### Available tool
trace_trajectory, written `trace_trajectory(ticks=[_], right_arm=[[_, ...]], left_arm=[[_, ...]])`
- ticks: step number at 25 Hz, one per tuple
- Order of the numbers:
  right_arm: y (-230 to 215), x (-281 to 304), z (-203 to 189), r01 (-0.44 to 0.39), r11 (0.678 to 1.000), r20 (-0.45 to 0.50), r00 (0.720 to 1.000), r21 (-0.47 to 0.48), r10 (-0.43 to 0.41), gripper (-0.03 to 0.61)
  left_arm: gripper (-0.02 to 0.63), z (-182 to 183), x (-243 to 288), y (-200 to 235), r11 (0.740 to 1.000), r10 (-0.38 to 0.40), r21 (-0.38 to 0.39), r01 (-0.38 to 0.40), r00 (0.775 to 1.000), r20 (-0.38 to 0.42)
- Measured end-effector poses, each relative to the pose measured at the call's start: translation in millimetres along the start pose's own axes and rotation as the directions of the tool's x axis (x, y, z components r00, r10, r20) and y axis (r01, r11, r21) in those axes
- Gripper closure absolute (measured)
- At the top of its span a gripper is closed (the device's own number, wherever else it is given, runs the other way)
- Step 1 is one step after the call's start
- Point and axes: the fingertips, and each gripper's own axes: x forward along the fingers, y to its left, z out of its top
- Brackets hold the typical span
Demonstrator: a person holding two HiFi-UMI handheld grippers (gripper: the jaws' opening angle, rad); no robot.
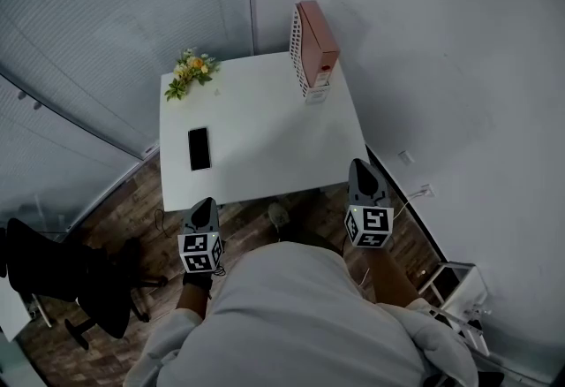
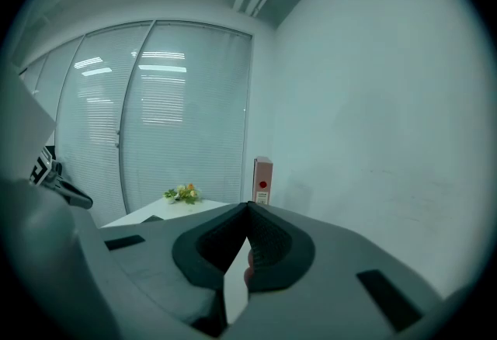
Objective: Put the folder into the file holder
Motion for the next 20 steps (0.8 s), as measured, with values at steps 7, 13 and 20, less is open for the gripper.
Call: trace_trajectory(ticks=[7, 13, 20], right_arm=[[8.1, -2.7, -17.4, -0.030, 0.999, -0.026, 0.999, 0.011, 0.030, 0.566], [7.2, 3.4, -14.9, -0.039, 0.999, -0.026, 0.999, 0.006, 0.039, 0.566], [8.5, 15.6, -11.3, -0.055, 0.998, -0.027, 0.998, 0.000, 0.055, 0.566]], left_arm=[[0.606, 1.8, 2.2, -6.6, 1.000, -0.003, 0.013, 0.003, 1.000, -0.004], [0.606, -1.6, 0.7, -4.7, 1.000, 0.008, 0.003, -0.008, 1.000, -0.011], [0.606, -4.3, 1.1, 0.2, 1.000, 0.022, -0.007, -0.022, 1.000, -0.018]])
